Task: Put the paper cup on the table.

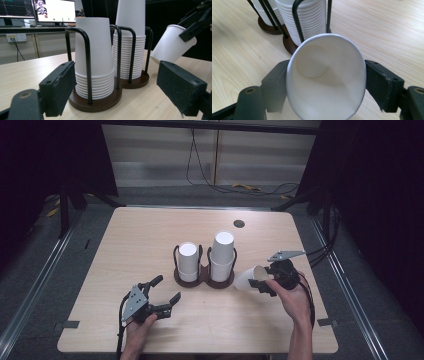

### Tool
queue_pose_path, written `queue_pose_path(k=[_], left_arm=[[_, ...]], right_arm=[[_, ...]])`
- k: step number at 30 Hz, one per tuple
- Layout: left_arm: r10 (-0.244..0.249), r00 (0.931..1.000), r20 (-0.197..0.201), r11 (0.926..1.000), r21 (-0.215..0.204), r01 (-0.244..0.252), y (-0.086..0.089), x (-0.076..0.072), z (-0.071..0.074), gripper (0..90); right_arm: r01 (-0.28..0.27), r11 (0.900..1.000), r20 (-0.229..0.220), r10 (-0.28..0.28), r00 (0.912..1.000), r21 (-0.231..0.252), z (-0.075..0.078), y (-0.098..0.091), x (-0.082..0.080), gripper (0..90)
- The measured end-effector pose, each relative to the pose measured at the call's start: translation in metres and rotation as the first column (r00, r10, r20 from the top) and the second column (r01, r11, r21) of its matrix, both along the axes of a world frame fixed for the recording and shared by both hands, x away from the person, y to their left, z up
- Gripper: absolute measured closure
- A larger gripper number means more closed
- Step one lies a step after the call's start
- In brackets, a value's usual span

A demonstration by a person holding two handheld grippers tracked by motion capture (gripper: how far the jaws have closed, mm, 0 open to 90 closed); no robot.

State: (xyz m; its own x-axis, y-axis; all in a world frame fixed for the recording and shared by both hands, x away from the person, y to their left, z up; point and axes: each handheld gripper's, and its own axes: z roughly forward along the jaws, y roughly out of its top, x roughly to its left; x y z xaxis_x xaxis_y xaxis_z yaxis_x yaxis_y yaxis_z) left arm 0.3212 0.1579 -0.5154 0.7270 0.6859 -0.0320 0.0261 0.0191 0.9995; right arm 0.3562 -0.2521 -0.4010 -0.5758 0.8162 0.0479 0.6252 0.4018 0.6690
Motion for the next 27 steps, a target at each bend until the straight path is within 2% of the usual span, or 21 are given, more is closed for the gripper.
queue_pose_path(k=[13,27], left_arm=[[0.001,1.0000,0.007,0.9999,0.011,-0.001,0.001,-0.001,0.000,15.7],[-0.001,1.0000,0.006,1.0000,0.006,0.001,0.000,-0.001,0.000,15.7]], right_arm=[[0.001,0.9953,-0.058,-0.007,0.9983,-0.097,0.011,-0.001,0.033,24.6],[0.012,0.9765,-0.126,-0.039,0.9913,-0.215,0.016,0.001,0.065,24.5]])
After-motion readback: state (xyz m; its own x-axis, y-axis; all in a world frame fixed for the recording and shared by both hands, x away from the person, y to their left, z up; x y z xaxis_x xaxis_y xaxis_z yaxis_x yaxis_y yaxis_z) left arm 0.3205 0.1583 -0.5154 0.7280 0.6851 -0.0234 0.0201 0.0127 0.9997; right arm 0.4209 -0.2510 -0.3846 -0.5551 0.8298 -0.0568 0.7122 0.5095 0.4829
